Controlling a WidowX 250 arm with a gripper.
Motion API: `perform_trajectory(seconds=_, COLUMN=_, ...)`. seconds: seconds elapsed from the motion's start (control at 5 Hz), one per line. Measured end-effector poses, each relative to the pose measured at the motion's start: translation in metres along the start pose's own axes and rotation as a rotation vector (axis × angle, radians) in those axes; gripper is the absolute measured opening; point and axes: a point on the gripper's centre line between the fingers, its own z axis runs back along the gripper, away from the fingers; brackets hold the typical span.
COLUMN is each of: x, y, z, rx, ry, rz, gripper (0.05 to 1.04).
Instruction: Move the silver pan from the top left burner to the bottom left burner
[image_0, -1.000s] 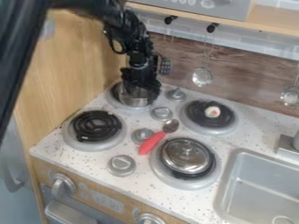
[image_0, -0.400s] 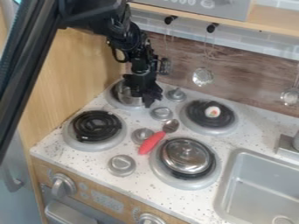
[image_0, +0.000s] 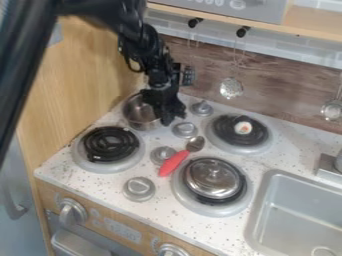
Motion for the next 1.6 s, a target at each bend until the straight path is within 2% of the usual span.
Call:
perform_trajectory(seconds=0.4, x=-0.018, y=-0.014, z=0.042, rx=-0.062, ry=0.003, rz=-0.065, gripper=0.066)
perform_trajectory(seconds=0.6, x=-0.044, y=-0.013, z=0.048, rx=-0.127, ry=0.037, rz=-0.064, gripper=0.066)
perform_trajectory(seconds=0.8, x=-0.068, y=0.002, z=0.046, rx=-0.143, ry=0.086, rz=-0.028, gripper=0.066)
perform_trajectory(seconds=1.0, x=-0.077, y=0.006, z=0.046, rx=-0.125, ry=0.134, rz=-0.065, gripper=0.065)
perform_trajectory(seconds=1.4, x=-0.104, y=0.011, z=0.037, rx=-0.119, ry=0.281, rz=-0.137, gripper=0.064)
perform_trajectory(seconds=1.6, x=-0.111, y=0.008, z=0.031, rx=-0.136, ry=0.314, rz=-0.139, gripper=0.064)
